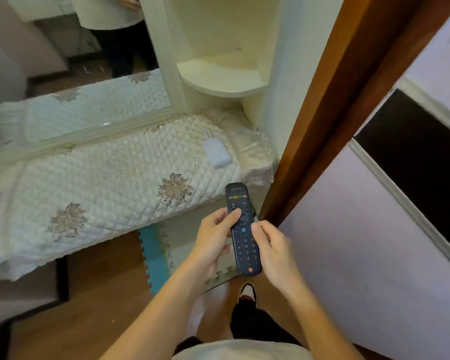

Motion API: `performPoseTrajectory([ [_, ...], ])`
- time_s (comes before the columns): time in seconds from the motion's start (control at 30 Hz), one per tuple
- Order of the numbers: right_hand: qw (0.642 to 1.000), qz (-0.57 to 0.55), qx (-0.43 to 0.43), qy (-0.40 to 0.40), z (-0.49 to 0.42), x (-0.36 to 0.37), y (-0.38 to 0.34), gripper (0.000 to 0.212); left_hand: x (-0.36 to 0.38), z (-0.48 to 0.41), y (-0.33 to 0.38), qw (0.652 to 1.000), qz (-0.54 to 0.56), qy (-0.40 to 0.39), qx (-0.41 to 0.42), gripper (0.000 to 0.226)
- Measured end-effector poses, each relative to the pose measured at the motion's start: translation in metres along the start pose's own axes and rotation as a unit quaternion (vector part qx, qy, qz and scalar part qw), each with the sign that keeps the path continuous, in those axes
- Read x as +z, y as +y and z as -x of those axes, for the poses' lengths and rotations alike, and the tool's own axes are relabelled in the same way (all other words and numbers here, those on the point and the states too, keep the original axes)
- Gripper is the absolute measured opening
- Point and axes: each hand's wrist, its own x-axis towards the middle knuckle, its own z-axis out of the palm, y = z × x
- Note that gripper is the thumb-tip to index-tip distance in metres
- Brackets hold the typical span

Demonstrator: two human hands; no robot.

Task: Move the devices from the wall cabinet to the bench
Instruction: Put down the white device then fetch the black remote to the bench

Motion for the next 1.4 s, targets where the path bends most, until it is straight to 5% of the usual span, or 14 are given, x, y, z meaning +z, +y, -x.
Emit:
performPoseTrajectory([
  [0.47,0.983,0.119,-0.038,-0.132,-0.152,0.001,-0.019,0.025,-0.019,-0.108,0.038,0.983,0.117,0.141,-0.004,0.025],
  [0.77,0.972,0.161,-0.03,-0.171,-0.209,0.061,-0.007,0.029,-0.074,-0.162,0.025,0.98,0.129,0.151,-0.02,0.02],
  [1.13,0.97,0.157,0.047,-0.182,-0.301,0.137,0.008,0.033,-0.141,-0.27,0.022,0.981,0.08,0.173,-0.038,0.027],
  [1.4,0.968,0.2,0.02,-0.148,-0.35,0.162,0.014,0.033,-0.17,-0.33,0.031,0.972,-0.11,0.209,-0.002,0.033],
])
